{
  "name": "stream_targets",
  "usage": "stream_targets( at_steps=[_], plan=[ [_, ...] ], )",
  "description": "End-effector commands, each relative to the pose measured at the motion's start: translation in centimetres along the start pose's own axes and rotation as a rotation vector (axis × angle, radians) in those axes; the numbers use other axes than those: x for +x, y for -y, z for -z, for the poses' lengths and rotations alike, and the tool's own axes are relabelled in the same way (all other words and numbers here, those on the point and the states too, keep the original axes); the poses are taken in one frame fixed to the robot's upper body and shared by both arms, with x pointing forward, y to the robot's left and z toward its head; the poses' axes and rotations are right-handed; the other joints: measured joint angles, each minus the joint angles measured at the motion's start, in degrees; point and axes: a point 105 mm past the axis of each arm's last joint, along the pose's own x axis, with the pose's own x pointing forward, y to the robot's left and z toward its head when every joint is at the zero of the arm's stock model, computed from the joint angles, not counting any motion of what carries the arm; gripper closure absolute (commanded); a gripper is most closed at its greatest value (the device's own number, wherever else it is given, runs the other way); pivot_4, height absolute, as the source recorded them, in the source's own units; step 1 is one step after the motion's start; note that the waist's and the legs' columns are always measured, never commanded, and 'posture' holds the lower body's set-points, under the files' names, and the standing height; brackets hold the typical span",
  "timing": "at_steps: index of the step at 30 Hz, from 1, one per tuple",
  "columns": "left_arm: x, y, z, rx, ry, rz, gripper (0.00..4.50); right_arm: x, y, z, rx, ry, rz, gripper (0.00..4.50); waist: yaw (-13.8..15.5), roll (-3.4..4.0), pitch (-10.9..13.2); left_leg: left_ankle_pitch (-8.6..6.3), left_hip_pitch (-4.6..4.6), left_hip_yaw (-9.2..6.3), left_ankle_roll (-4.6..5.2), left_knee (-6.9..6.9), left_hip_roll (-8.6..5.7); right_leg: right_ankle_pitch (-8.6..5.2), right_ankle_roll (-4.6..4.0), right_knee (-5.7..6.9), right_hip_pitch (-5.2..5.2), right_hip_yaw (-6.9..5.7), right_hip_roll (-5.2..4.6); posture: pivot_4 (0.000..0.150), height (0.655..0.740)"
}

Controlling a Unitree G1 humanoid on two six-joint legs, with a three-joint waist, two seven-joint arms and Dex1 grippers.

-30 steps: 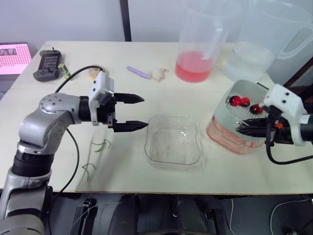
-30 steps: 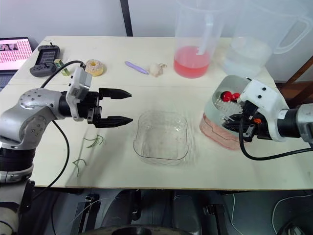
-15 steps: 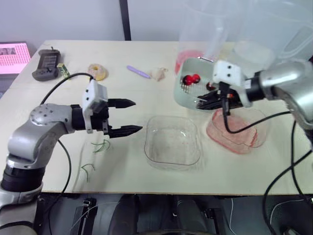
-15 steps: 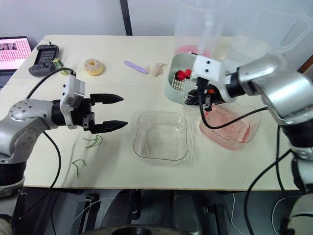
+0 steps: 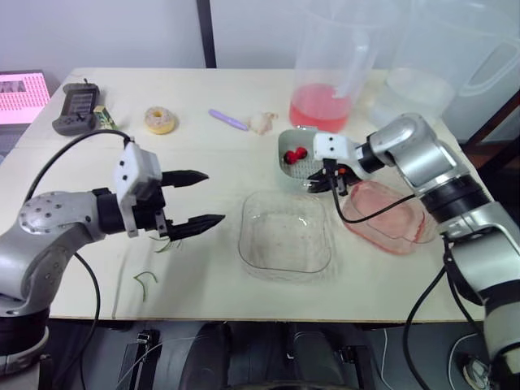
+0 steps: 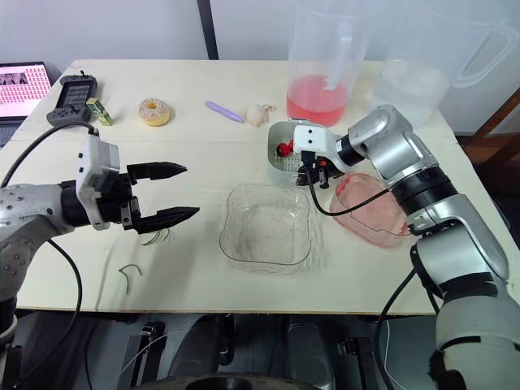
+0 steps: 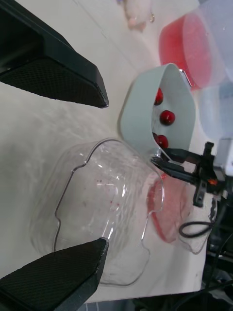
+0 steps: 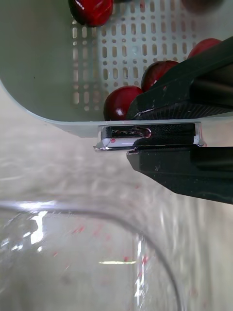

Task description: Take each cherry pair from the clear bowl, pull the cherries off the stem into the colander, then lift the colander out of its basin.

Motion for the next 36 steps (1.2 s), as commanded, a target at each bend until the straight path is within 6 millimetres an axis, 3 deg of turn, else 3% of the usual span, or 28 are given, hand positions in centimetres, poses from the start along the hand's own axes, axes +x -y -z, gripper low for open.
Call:
stream_targets(
  at_steps=[1, 8, 11, 13, 16, 20, 23, 27, 32, 36],
  plan=[
    [-0.6, -0.1, -1.0, 0.034, 0.003, -0.024, 0.00, -1.3, 1.3, -1.7, -0.052, 0.031, 0.051, 3.21, -0.13, 0.00, 0.00, 0.00, 0.03, 0.00, 0.00, 0.00, 0.01, 0.00, 0.00, 0.01, 0.01, 0.00, 0.01, 0.150, 0.7321],
    [-0.4, -0.7, -1.1, 0.017, 0.009, -0.037, 0.00, -4.4, 1.8, -2.8, -0.066, 0.091, 0.108, 0.04, 0.17, 0.02, 0.01, 0.00, 0.04, -0.01, -0.01, -0.02, 0.01, 0.00, -0.01, 0.02, 0.01, 0.00, 0.02, 0.150, 0.7321],
    [-0.4, -1.4, -0.7, -0.022, 0.008, -0.050, 0.00, -8.8, 1.0, -4.2, 0.004, 0.302, 0.129, 0.04, 0.49, 0.05, 0.03, 0.01, 0.00, -0.01, -0.01, -0.02, 0.00, 0.00, -0.01, 0.01, 0.01, 0.00, 0.01, 0.150, 0.7321],
    [-0.4, -2.1, -0.4, -0.026, 0.008, -0.071, 0.00, -10.7, 0.6, -4.2, 0.045, 0.381, 0.156, 0.04, 0.42, 0.04, 0.03, 0.00, -0.01, -0.03, -0.01, -0.02, 0.00, 0.00, 0.00, -0.01, 0.03, -0.01, 0.01, 0.150, 0.7321],
    [-0.7, -4.1, 0.6, 0.007, -0.017, -0.167, 0.00, -13.6, 0.2, -1.3, 0.148, 0.415, 0.291, 0.04, 0.43, -0.01, 0.00, 0.00, 0.09, -0.04, -0.01, -0.02, 0.00, -0.01, -0.01, -0.02, 0.12, -0.02, 0.01, 0.150, 0.7321],
    [-0.9, -4.6, 1.5, -0.016, -0.018, -0.197, 0.00, -15.6, -0.8, 0.9, 0.180, 0.441, 0.433, 0.04, 0.12, 0.01, 0.01, 0.00, 0.21, 0.04, -0.01, -0.05, -0.01, -0.02, -0.02, -0.08, 0.21, 0.02, -0.03, 0.150, 0.7321],
    [-1.3, -5.8, 2.4, 0.009, -0.017, -0.305, 0.00, -17.6, -2.0, 5.5, 0.225, 0.421, 0.679, 0.04, 0.24, 0.02, -0.01, 0.00, 0.28, 0.08, -0.01, -0.10, 0.01, -0.02, -0.02, -0.01, 0.19, 0.05, -0.02, 0.150, 0.7321],
    [-2.0, -6.5, 3.3, 0.016, -0.020, -0.329, 0.00, -17.4, -5.5, 8.8, 0.243, 0.354, 0.774, 0.04, 0.57, 0.04, -0.01, 0.00, 0.33, 0.00, -0.01, -0.15, 0.00, -0.08, 0.08, -0.01, 0.28, 0.03, 0.02, 0.150, 0.7321],
    [-2.8, -6.8, 4.0, -0.003, -0.014, -0.339, 0.00, -17.8, -7.7, 10.8, 0.318, 0.380, 0.845, 0.04, -0.14, 0.05, -0.02, 0.00, 0.53, 0.19, -0.01, -0.06, 0.00, -0.03, 0.00, 0.00, 0.36, 0.16, -0.03, 0.150, 0.7321],
    [-3.3, -6.4, 5.4, -0.052, -0.035, -0.313, 0.00, -17.7, -8.3, 12.4, 0.381, 0.414, 0.894, 0.04, -0.06, 0.03, -0.03, 0.00, 0.77, 0.18, -0.01, -0.17, 0.02, -0.08, 0.03, -0.04, 0.57, 0.15, -0.01, 0.150, 0.7321]
  ],
)
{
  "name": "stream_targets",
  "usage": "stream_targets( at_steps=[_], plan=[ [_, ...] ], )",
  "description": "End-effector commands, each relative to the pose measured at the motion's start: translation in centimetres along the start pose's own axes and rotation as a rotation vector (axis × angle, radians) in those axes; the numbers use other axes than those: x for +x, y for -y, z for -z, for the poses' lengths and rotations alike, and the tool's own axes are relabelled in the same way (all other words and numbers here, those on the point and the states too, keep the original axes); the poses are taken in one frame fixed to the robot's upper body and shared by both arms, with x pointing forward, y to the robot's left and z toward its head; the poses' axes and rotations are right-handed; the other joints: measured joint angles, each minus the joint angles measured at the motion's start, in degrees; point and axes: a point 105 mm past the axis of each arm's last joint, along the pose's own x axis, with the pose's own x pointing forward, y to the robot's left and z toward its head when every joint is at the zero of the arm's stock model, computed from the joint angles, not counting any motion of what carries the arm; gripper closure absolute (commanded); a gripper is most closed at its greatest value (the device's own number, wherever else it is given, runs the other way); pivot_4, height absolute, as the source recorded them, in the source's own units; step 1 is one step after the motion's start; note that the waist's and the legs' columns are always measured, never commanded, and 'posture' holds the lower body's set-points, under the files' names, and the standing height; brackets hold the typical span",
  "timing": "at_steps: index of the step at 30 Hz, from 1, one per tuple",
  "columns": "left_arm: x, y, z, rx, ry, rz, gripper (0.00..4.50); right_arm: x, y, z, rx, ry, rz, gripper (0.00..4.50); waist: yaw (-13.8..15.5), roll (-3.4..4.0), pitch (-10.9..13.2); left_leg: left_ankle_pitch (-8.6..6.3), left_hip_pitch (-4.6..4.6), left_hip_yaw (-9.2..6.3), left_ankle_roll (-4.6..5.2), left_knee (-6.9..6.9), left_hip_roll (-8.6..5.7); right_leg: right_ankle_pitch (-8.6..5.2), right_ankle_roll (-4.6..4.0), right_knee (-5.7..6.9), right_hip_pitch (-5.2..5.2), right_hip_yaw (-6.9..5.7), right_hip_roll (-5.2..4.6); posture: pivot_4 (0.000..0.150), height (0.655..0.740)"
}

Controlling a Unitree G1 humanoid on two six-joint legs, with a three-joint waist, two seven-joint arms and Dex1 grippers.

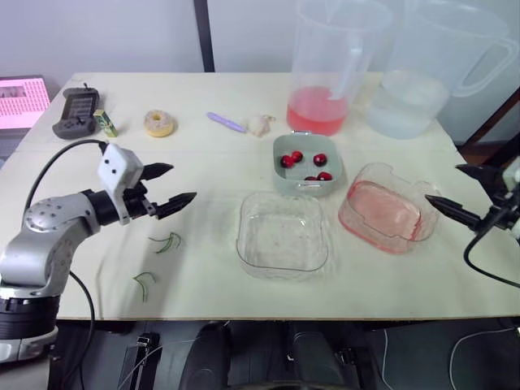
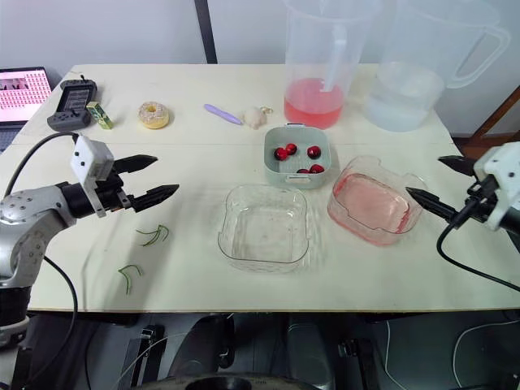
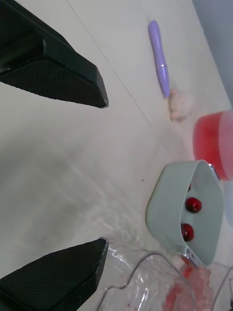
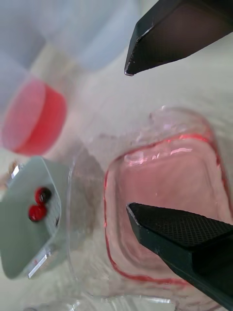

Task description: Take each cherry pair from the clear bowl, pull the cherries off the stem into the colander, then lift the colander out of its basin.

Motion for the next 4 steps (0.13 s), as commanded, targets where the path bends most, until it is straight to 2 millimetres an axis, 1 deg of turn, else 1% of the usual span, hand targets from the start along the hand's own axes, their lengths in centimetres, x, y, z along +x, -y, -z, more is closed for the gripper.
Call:
stream_targets(
  at_steps=[1, 3, 4],
  plan=[
    [-0.78, -0.11, 0.09, -0.001, 0.006, 0.005, 0.00, -0.58, 0.62, -0.23, 0.018, 0.064, 0.059, 0.04, -0.04, 0.00, 0.00, 0.00, 0.00, 0.02, 0.00, 0.00, 0.00, 0.00, -0.01, -0.01, 0.00, 0.01, -0.01, 0.150, 0.7321],
    [-0.90, -0.04, 0.27, -0.016, -0.003, 0.010, 0.00, -0.41, 0.30, 0.17, 0.018, 0.058, 0.051, 0.04, 0.11, 0.00, 0.00, 0.00, 0.00, 0.03, 0.00, 0.00, 0.00, 0.02, -0.04, -0.01, 0.00, 0.01, -0.03, 0.150, 0.7321],
    [-1.06, 0.32, 0.58, -0.051, -0.032, 0.048, 0.00, -0.29, 0.15, 0.26, 0.013, 0.055, 0.049, 0.04, 0.11, 0.00, 0.00, 0.00, -0.01, 0.03, 0.00, 0.00, 0.00, 0.02, -0.04, -0.01, 0.00, 0.01, -0.04, 0.150, 0.7321]
  ],
)
